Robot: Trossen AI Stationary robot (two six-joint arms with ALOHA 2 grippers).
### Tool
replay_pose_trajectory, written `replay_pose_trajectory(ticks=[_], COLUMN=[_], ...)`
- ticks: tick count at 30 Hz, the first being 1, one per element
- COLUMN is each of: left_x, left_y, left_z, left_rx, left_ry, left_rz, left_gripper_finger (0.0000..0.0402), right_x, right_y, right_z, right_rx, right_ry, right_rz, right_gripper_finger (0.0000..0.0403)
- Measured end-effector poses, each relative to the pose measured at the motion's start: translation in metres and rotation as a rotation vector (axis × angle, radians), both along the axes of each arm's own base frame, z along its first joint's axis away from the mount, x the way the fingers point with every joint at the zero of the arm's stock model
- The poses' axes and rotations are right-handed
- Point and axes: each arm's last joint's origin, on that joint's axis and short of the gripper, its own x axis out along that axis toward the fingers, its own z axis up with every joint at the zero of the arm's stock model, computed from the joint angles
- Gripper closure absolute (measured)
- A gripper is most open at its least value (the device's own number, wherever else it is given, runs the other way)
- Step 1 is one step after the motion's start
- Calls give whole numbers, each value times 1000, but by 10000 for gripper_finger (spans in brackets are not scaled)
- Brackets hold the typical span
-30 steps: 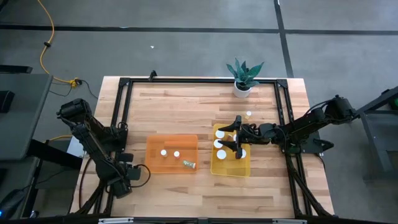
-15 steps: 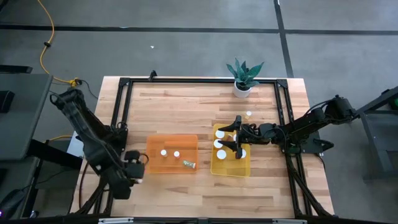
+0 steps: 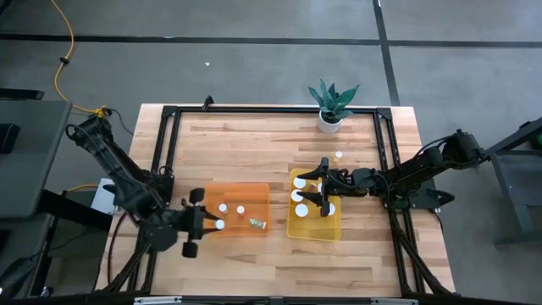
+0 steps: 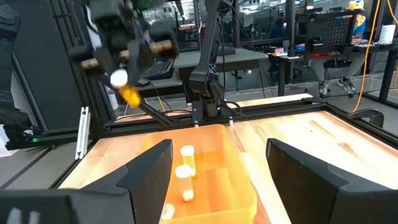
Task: Pick and place medicine bottles into bin by pill shape (circle, oval)
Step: Put the orange tablet bottle into the orange bin
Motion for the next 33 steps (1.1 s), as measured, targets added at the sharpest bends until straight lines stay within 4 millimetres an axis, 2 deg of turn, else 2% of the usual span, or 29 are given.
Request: replay_pose_trajectory(ticks=[5, 8, 20, 29, 33], left_x=[8, 8, 15, 32, 36], left_y=[6, 12, 28, 34, 38], left_z=[-50, -67, -87, -120, -128], left_rx=[-107, -153, -167, -101, -87], left_ry=[-38, -54, 30, 145, 174], left_rz=[-46, -54, 4, 95, 124], left_gripper_finger=[305, 305, 305, 305, 305], right_x=[0, 0, 0, 0, 0], right_y=[0, 0, 0, 0, 0], right_z=[0, 0, 0, -1, -1], right_rx=[0, 0, 0, -1, -1], right_ry=[0, 0, 0, 7, 7], right_rz=[0, 0, 0, 0, 0], right_gripper_finger=[151, 151, 151, 151, 151])
